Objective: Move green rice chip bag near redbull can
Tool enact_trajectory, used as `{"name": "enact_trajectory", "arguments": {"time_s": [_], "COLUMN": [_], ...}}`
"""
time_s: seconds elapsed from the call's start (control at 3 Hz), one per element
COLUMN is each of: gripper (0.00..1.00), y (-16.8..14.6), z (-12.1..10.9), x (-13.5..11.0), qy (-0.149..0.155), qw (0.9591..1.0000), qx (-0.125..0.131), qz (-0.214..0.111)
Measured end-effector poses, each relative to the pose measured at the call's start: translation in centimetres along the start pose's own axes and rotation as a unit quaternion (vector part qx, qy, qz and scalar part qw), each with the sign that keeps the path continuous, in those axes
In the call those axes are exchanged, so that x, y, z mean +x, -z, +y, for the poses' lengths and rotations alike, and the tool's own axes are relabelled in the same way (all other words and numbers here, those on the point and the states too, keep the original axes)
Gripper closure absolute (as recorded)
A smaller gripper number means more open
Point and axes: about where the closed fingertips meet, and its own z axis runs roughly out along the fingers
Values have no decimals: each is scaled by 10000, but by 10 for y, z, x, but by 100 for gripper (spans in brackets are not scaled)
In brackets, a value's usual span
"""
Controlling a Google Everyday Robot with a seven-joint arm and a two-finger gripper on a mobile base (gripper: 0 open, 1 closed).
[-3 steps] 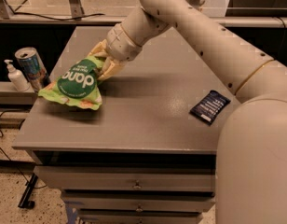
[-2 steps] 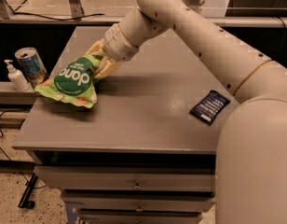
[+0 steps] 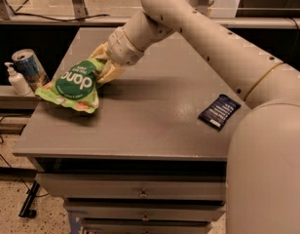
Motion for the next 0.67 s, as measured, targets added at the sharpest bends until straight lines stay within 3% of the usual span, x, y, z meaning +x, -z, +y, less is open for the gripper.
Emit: {"name": "enact_trajectory", "arguments": {"time_s": [0.67], "gripper": [36], "y": [2], "z": [7], "x": [7], "qy": [56], "qw": [9999], "qx": [-54], "qz": [82]}}
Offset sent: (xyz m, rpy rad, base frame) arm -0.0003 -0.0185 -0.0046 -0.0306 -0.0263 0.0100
